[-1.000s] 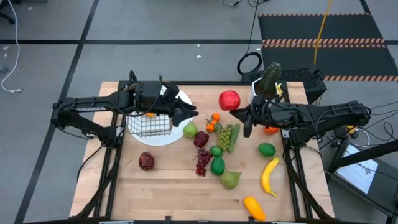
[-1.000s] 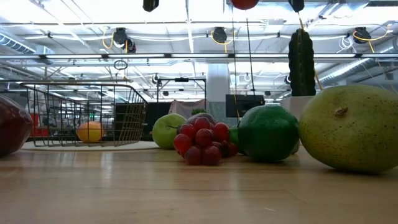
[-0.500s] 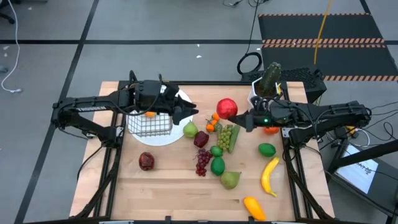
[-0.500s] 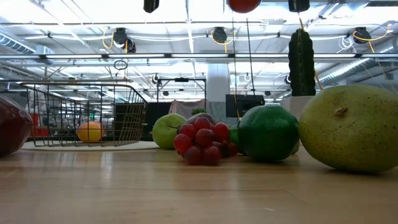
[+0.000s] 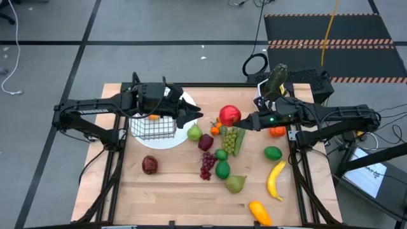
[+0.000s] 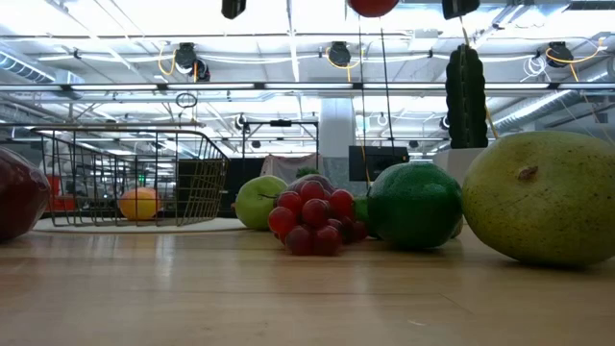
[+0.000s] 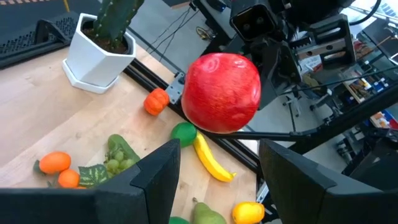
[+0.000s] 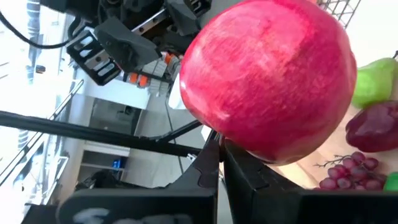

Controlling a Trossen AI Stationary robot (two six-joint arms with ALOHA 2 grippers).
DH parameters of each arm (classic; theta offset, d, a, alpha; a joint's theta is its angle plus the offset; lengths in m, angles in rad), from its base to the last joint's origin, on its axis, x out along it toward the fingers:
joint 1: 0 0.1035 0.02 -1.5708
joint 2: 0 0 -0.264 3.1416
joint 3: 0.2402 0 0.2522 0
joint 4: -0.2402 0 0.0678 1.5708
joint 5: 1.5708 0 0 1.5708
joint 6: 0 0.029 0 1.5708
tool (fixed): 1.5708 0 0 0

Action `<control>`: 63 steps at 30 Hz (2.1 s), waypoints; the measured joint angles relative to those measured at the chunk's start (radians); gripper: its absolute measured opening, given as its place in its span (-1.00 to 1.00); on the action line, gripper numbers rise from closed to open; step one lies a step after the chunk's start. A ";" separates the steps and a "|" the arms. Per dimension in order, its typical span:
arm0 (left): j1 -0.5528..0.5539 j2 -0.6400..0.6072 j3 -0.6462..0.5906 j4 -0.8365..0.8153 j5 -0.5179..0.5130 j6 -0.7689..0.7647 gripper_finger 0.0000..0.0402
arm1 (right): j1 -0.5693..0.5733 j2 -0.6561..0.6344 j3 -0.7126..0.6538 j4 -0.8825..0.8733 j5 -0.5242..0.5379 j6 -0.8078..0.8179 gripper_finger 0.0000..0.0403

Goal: Build produce basket
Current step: Put the red apple into the wire basket

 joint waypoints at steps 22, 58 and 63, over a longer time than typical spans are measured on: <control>-0.006 0.000 0.000 0.080 -0.003 0.024 0.09 | -0.030 0.000 0.000 -0.006 -0.047 -0.616 -0.99; 0.005 0.009 -0.001 0.201 -0.003 0.068 0.98 | -0.029 0.003 -0.001 -0.094 0.007 -1.052 -0.99; 0.005 0.009 -0.001 0.200 -0.003 0.083 0.99 | -0.029 0.003 -0.001 -0.094 0.006 -1.052 -0.99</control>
